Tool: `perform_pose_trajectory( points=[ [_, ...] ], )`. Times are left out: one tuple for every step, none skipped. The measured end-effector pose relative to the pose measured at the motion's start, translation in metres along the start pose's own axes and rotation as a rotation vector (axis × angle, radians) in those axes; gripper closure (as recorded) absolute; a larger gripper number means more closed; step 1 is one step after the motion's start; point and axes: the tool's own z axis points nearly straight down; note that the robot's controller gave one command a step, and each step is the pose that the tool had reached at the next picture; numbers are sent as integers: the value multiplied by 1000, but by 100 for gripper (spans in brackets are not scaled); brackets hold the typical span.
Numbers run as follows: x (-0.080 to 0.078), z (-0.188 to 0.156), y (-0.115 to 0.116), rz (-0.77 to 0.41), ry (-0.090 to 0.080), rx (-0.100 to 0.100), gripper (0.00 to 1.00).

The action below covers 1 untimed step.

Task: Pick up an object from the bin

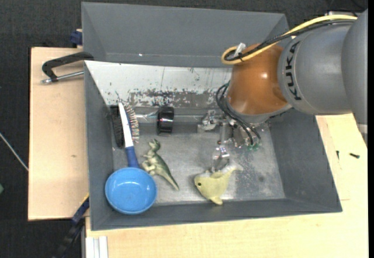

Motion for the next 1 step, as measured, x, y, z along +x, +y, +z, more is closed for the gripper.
perform_pose_trajectory(
  points=[
    [59, -39, -39, -70, 6, -1, 0]
  ],
)
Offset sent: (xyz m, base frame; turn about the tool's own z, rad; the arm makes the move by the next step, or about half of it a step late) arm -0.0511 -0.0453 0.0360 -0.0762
